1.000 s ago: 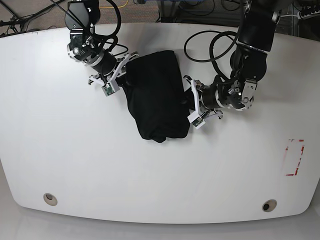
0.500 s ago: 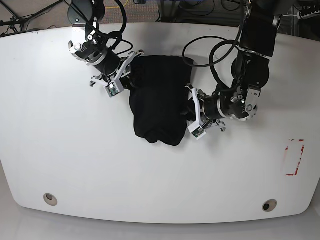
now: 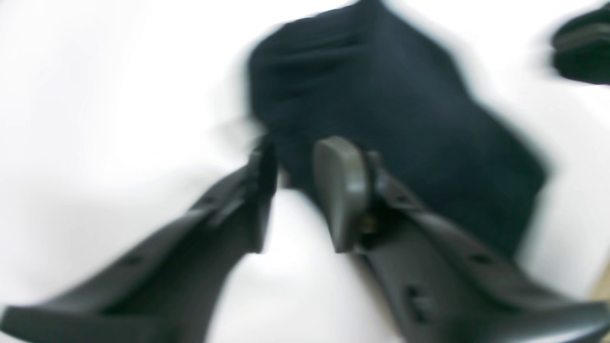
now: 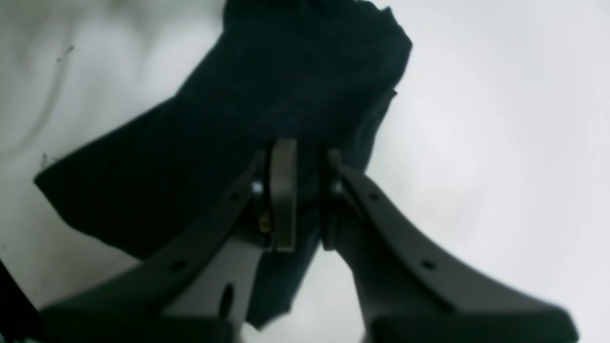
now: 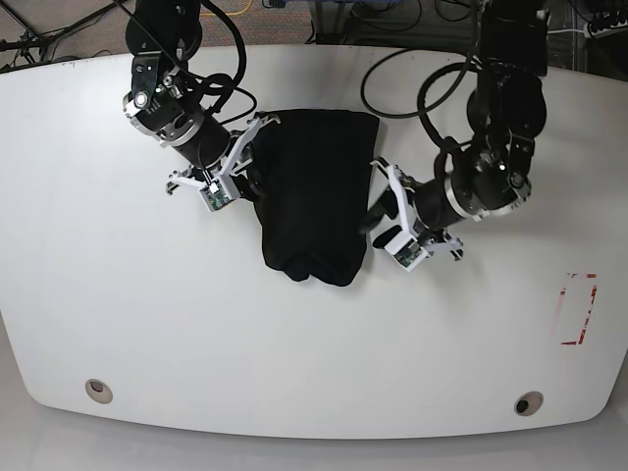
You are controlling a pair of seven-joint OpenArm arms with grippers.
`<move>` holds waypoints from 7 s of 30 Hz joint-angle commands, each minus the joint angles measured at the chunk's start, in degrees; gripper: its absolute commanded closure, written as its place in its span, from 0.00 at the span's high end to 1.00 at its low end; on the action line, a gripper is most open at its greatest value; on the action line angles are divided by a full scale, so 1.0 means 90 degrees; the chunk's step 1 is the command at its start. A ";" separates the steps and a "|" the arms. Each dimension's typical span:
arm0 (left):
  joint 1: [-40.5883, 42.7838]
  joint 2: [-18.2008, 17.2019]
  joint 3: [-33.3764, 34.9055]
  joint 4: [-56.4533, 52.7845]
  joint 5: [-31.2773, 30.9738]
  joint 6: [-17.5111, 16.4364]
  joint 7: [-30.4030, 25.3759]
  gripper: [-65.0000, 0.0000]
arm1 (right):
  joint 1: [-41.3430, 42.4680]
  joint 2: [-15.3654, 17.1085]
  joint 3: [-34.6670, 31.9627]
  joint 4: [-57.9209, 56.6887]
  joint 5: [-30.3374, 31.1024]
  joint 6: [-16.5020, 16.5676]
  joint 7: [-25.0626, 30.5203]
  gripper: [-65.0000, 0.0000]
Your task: Fold the T-shirt properly
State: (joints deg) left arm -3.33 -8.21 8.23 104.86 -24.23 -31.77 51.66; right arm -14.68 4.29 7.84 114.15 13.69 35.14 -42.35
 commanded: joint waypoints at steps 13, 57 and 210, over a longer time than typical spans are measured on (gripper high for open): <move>0.0004 0.0487 0.1718 -0.0169 0.0919 0.2480 -0.2043 0.58 | 0.0053 0.0016 0.1195 0.0167 0.0076 0.0077 0.0149 0.12; -0.0142 -0.0783 0.2441 -0.4515 0.2140 0.2656 -0.4074 0.58 | 0.0073 -0.0150 0.1400 0.0137 0.0076 0.0077 0.0178 0.12; 0.7086 0.0663 -0.3166 -0.0999 0.1564 0.0223 -0.4260 0.57 | -0.5026 -0.0834 0.1762 -0.2090 -0.0276 0.0077 0.4232 0.12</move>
State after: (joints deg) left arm 60.90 -1.93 -20.32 98.39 -9.98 -29.58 13.85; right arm -58.81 -3.18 23.53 97.67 10.79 35.42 -6.24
